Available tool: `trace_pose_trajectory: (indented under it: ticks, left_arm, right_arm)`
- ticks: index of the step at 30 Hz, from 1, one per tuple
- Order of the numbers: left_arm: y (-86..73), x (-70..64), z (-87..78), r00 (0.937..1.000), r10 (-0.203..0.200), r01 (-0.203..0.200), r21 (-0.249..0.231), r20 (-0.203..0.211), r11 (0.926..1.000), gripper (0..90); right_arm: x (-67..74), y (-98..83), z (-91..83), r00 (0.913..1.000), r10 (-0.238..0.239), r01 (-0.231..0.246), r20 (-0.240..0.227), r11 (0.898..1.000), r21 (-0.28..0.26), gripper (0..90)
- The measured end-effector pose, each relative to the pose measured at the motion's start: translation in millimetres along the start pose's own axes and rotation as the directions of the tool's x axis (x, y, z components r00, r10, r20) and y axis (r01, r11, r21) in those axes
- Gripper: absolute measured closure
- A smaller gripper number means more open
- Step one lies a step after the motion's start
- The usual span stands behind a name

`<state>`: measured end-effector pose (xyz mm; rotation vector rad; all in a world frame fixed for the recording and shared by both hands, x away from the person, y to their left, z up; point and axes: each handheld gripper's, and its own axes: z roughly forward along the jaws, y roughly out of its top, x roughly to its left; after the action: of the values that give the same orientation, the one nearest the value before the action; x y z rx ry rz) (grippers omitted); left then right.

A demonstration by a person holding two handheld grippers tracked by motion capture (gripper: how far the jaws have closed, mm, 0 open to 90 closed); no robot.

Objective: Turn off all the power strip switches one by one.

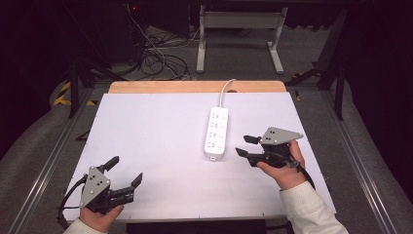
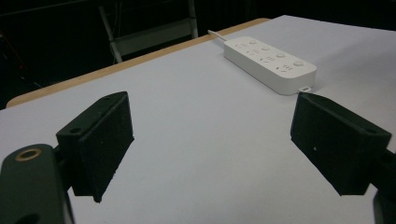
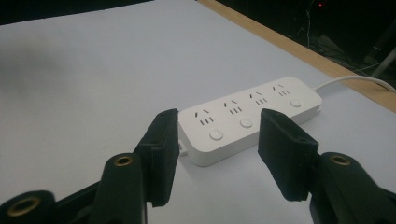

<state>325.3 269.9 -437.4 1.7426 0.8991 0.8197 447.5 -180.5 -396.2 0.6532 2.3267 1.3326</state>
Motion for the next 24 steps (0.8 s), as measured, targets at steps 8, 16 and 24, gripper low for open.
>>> trace_pose_trajectory:
  ticks: [8,16,24]
  left_arm:
    - [-0.1,0.0,0.6,1.0000,-0.002,0.002,0.005,0.001,1.0000,13.7]
    - [-0.2,0.5,0.6,1.0000,-0.001,0.001,0.004,0.004,1.0000,13.6]
    - [-0.3,0.7,0.5,1.0000,0.001,-0.001,0.003,0.007,1.0000,13.6]
  right_arm:
    - [-10.4,9.6,20.3,0.9996,-0.005,0.005,-0.028,1.000,0.024,53.2]
    - [-21.8,16.8,39.7,0.9983,-0.010,0.013,-0.058,0.999,0.043,64.0]
    - [-29.5,21.5,55.9,0.9959,-0.031,0.033,-0.085,0.999,0.023,89.6]
